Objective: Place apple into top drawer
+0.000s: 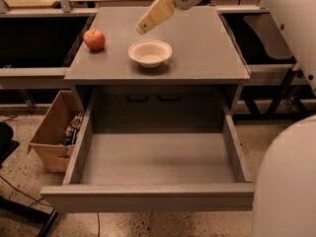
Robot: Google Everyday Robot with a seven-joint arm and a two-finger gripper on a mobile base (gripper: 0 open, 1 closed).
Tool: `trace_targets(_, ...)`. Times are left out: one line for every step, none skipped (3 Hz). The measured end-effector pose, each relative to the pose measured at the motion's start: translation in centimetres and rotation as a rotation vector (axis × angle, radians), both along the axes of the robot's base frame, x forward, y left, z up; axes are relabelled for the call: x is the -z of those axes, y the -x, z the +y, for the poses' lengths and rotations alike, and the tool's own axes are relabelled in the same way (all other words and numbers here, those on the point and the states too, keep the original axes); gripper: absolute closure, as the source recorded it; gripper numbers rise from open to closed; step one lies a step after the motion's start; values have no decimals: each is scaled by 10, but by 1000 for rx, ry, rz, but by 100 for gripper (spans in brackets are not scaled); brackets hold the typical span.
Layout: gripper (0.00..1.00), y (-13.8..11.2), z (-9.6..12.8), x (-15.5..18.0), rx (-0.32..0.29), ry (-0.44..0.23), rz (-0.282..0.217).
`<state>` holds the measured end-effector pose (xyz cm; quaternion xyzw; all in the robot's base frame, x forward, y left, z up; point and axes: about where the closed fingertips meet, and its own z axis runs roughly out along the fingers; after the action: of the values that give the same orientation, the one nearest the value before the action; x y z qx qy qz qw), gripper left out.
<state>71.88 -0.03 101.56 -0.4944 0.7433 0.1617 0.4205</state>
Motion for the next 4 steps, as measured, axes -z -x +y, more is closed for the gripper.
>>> trace_targets(0,0,0,0,0,0,0)
trace_targets(0,-17,26,18,-48,-50,-9)
trace_targets(0,-54,73,50,-102,-124,-23)
trace_targets(0,-80,114,77,-126,-151,-27)
